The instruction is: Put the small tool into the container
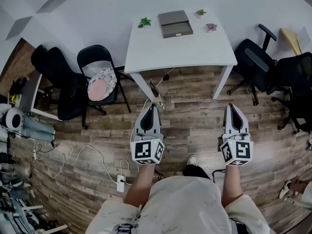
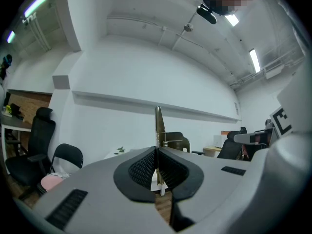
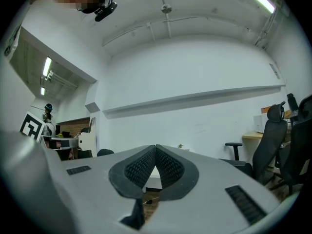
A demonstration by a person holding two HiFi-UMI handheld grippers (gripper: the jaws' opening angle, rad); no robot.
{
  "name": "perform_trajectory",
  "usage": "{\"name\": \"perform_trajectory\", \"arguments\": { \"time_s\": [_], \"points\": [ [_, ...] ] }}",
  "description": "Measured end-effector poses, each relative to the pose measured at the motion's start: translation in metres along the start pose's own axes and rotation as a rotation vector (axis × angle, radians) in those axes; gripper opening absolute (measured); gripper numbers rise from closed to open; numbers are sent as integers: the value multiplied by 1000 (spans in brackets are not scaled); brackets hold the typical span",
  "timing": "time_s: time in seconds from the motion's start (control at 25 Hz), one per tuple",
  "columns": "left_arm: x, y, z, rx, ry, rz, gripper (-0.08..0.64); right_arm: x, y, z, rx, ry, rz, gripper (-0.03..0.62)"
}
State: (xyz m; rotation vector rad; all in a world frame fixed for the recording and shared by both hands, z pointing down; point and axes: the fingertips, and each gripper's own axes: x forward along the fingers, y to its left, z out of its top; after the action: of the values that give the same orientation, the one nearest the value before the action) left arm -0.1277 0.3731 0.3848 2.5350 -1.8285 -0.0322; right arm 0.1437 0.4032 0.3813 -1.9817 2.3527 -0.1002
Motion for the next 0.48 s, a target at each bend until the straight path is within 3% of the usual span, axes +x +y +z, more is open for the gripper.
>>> {"name": "perform_trajectory", "arguments": {
  "time_s": [0.48],
  "points": [
    [38, -34, 21, 77, -25, 8, 6, 30, -42, 26, -35, -38, 24, 17]
  ]
}}
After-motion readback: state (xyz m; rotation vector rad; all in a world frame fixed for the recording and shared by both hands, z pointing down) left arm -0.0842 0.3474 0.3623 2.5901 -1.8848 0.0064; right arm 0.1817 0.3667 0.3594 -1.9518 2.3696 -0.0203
